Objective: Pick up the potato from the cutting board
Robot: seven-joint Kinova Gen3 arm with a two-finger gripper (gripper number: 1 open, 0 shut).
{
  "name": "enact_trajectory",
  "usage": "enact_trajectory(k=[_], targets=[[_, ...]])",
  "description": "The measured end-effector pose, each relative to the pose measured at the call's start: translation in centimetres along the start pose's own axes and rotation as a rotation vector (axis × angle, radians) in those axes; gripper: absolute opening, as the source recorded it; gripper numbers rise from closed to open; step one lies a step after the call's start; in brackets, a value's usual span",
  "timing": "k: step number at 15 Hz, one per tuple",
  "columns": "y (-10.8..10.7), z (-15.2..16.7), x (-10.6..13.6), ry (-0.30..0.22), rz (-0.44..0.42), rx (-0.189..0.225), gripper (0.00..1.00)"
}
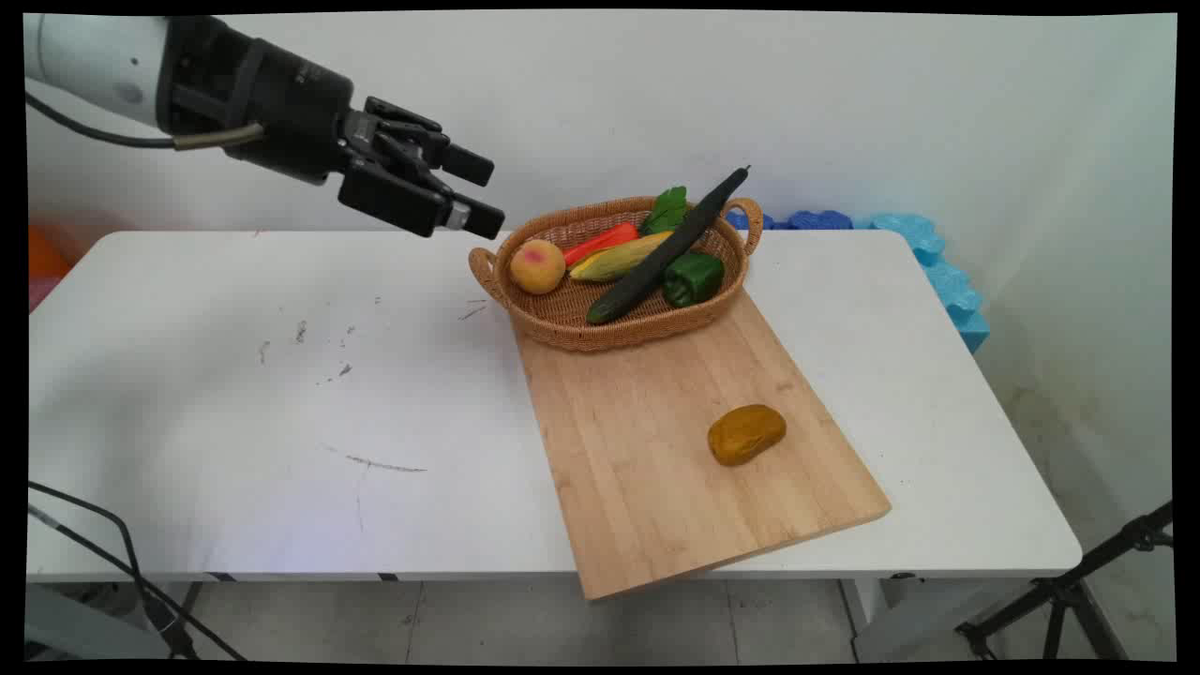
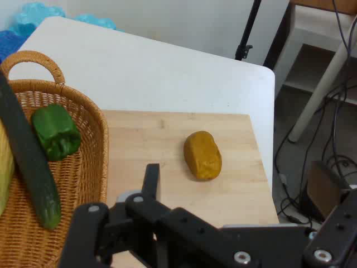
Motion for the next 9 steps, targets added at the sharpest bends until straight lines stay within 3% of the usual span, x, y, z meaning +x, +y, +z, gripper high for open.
enact_trajectory(k=[5, 9], targets=[[0.2, 1.3, 1.2, -0.019, -0.019, 0.02, 1.0], [0.7, 3.6, 3.8, -0.038, -0.051, 0.05, 1.0]])
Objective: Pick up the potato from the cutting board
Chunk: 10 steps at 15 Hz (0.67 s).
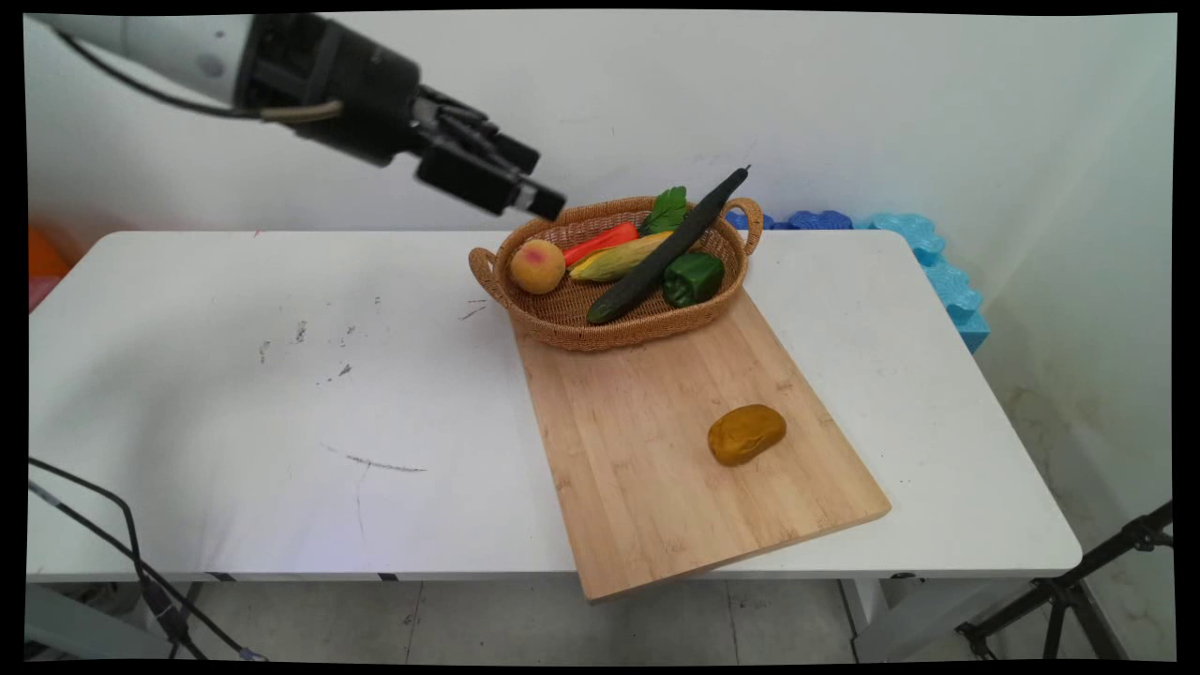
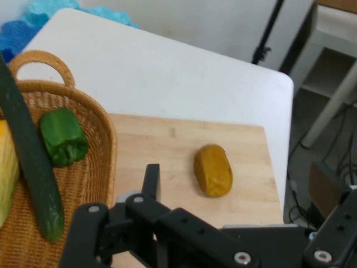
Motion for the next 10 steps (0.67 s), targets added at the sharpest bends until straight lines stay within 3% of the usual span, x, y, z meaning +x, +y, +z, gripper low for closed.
enact_trajectory(k=[5, 10], targets=[[1.7, 4.9, 4.5, -0.018, -0.057, 0.039, 1.0], [3.7, 10.7, 7.3, -0.054, -0.096, 0.059, 1.0]])
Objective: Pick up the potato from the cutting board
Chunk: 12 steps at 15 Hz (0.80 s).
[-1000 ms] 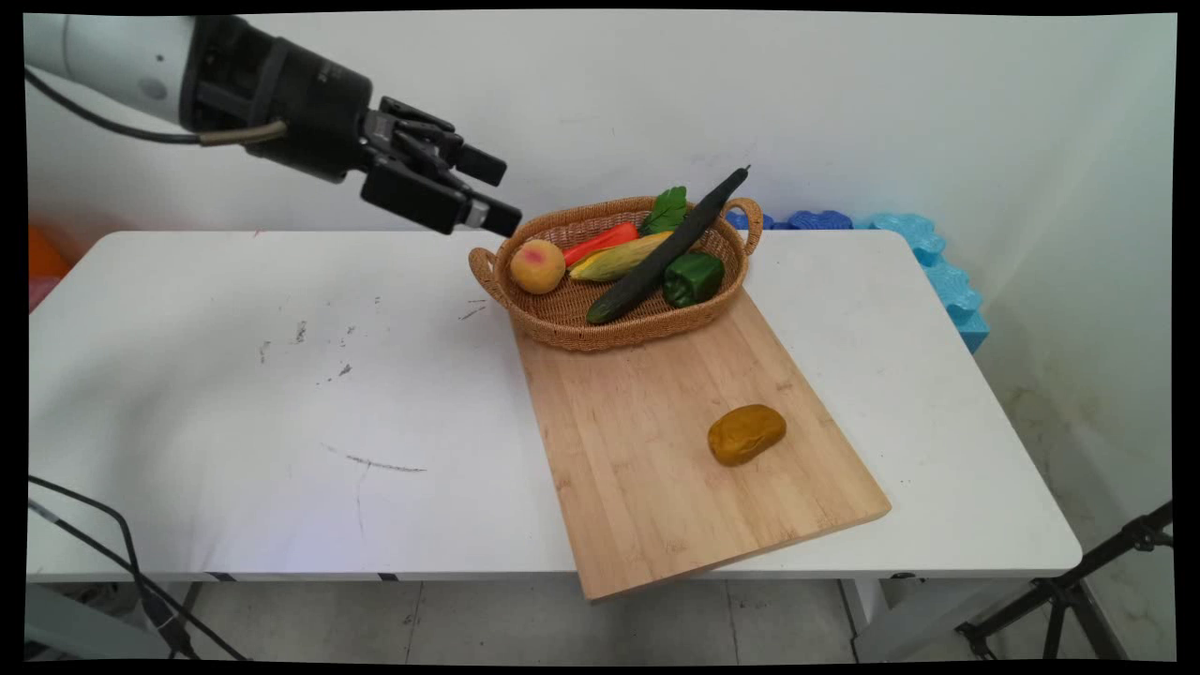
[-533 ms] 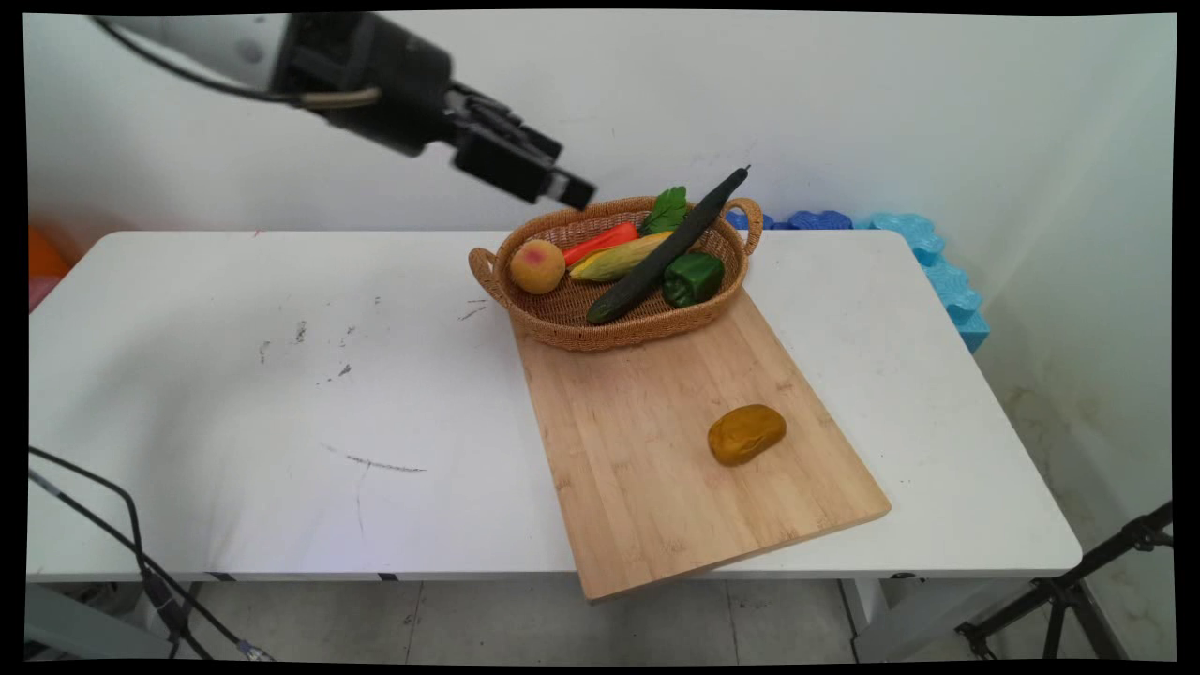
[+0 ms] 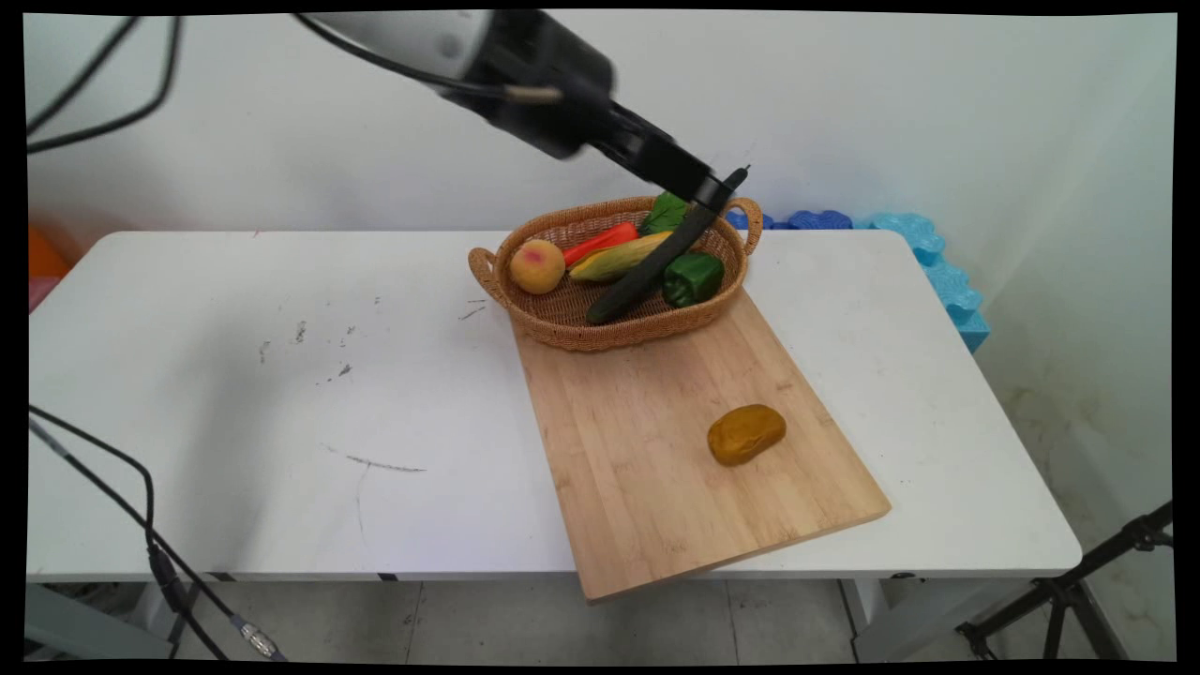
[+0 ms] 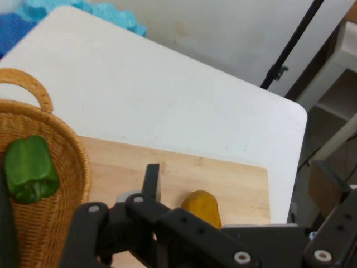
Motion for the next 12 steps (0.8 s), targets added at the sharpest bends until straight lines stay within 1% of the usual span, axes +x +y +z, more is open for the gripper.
enact_trajectory(k=[1, 2, 5, 9, 10, 12], targets=[[0.5, 1.2, 0.4, -0.01, -0.007, 0.003, 1.0], [1.3, 3.2, 0.8, -0.031, -0.015, 0.007, 1.0], [2.7, 7.2, 0.7, -0.082, -0.026, 0.019, 1.0], [3.8, 12.4, -0.4, -0.156, -0.028, 0.035, 1.0], [4.0, 14.2, -1.0, -0.181, -0.026, 0.042, 1.0], [4.1, 16.3, -1.8, -0.214, -0.024, 0.049, 1.0]])
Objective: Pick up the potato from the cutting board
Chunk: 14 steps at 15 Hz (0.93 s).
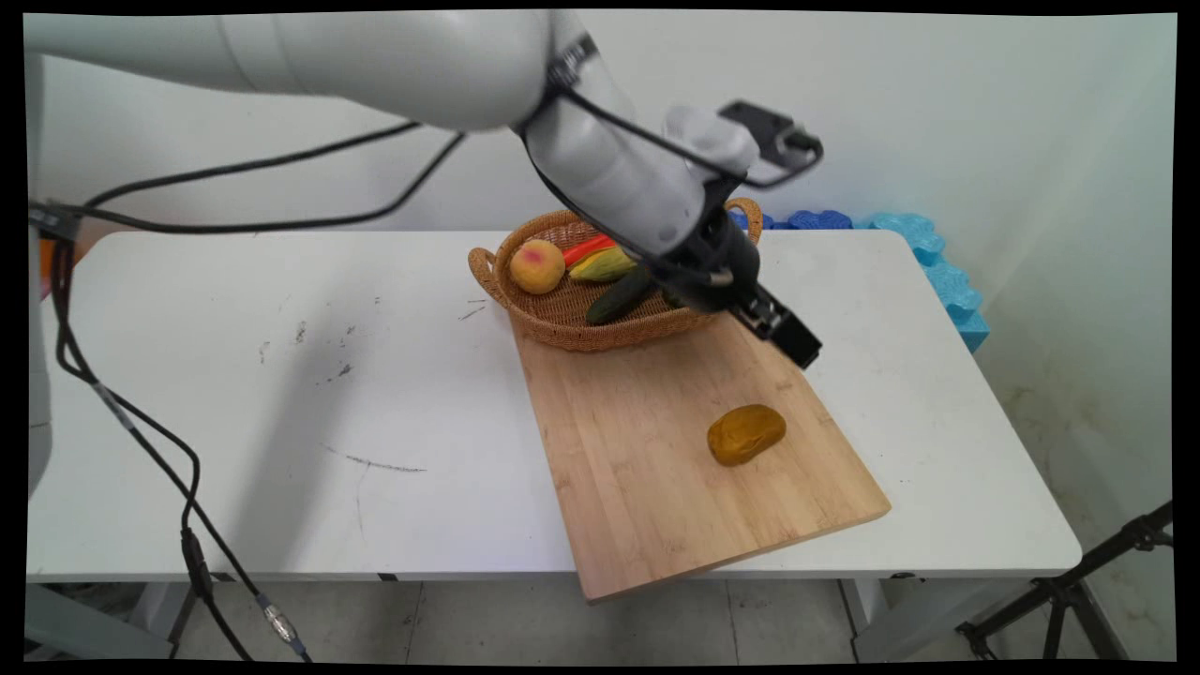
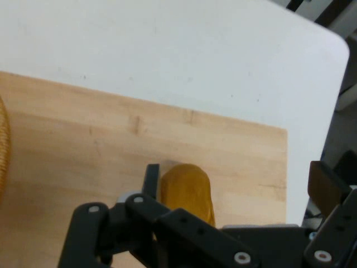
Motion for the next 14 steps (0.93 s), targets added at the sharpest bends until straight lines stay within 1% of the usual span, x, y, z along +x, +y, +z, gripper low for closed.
enact_trajectory(k=[2, 4, 7, 11, 14], targets=[[0.1, 1.6, -0.3, -0.024, 0.004, 0.006, 1.0], [0.3, 4.0, -1.0, -0.061, 0.011, 0.016, 1.0], [0.3, 6.2, -1.7, -0.098, 0.016, 0.028, 1.0], [0.2, 8.4, -2.6, -0.132, 0.023, 0.05, 1.0], [0.0, 9.8, -3.1, -0.146, 0.025, 0.068, 1.0]])
